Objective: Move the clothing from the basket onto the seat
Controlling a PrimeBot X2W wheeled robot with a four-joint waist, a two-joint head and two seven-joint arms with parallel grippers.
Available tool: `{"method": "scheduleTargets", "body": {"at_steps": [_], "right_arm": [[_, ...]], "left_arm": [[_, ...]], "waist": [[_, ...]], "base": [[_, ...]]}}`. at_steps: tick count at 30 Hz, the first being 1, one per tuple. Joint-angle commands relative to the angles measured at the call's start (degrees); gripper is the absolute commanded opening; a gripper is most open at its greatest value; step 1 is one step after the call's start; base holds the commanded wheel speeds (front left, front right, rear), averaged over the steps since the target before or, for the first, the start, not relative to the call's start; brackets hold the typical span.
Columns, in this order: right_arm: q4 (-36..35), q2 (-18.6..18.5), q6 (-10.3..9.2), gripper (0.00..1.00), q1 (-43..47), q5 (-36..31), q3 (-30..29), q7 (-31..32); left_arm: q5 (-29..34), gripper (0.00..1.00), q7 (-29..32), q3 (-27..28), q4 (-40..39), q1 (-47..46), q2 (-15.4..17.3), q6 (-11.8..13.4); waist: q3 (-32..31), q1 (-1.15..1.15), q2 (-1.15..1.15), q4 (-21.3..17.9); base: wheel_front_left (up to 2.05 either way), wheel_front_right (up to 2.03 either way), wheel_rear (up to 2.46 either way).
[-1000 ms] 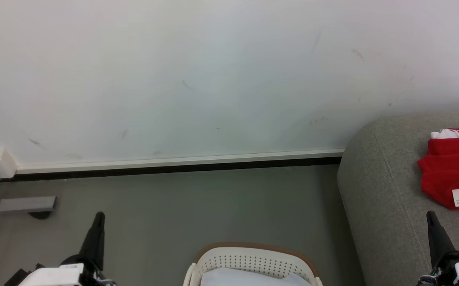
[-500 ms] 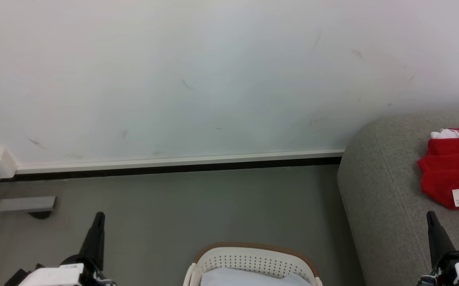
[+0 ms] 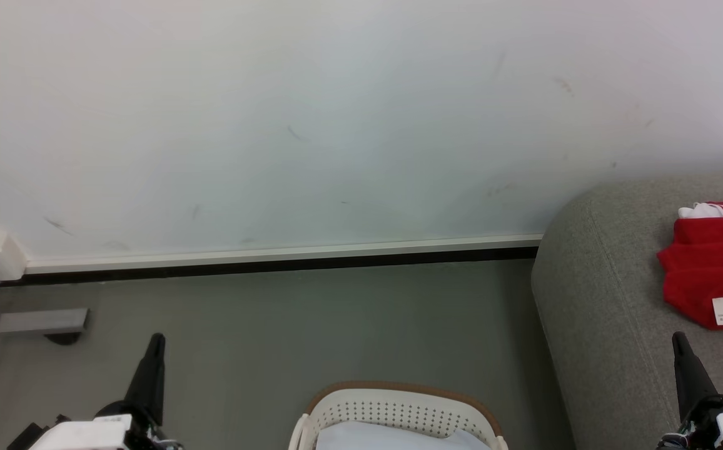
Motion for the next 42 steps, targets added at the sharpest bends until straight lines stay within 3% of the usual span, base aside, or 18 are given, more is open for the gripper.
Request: {"method": "scheduleTargets", "body": {"at_steps": [1, 42], "right_arm": [[0.2, 0.1, -0.12, 0.00, -0.7, -0.3, -0.3, 0.0], [0.2, 0.1, -0.12, 0.00, -0.7, -0.4, -0.4, 0.2]], "left_arm": [[-0.8, 0.00, 0.3, 0.1, -0.2, -0.4, 0.4, -0.3], [-0.8, 0.00, 0.2, 0.1, -0.2, -0.4, 0.4, -0.3]], "waist": [[0.0, 0.00, 0.00, 0.0], [0.0, 0.00, 0.00, 0.0]], "base": [[0.00, 0.00, 0.00], [0.00, 0.00, 0.00]]}}
